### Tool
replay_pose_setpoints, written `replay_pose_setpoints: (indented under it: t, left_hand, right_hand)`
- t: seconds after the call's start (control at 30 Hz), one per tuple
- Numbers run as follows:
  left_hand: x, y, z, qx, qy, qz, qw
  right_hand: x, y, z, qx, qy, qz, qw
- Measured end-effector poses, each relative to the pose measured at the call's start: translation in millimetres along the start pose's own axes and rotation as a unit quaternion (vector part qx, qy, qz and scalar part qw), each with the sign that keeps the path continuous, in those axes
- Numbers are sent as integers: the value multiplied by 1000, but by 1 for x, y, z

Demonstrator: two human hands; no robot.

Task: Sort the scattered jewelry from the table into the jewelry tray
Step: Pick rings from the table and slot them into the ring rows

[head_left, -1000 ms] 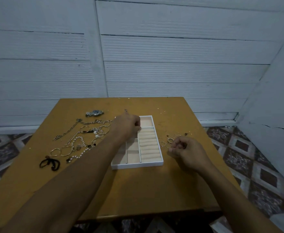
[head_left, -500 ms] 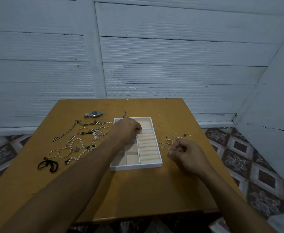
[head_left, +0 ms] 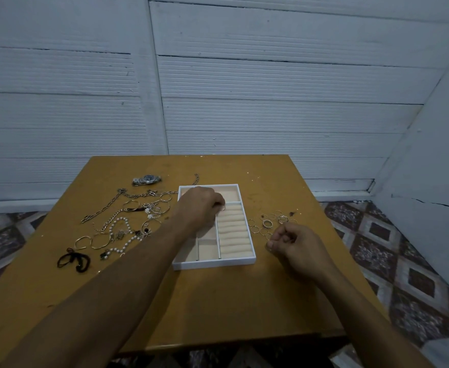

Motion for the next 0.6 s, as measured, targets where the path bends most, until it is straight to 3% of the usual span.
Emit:
replay_pose_setpoints:
  t: [0.6]
  left_hand:
    - [17,-11,14,79,111,-47,990]
  right_hand:
    - [-4,4,7,8,2,6,1000]
Point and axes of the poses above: each hand's wrist, its own y-axis towards the middle knuckle, its own x-axis out of the palm, z = x × y, the point moved 10 cm from there along y, towards the middle knuckle, and after that the axes turned 14 degrees about -y, right-handed, at the moved point
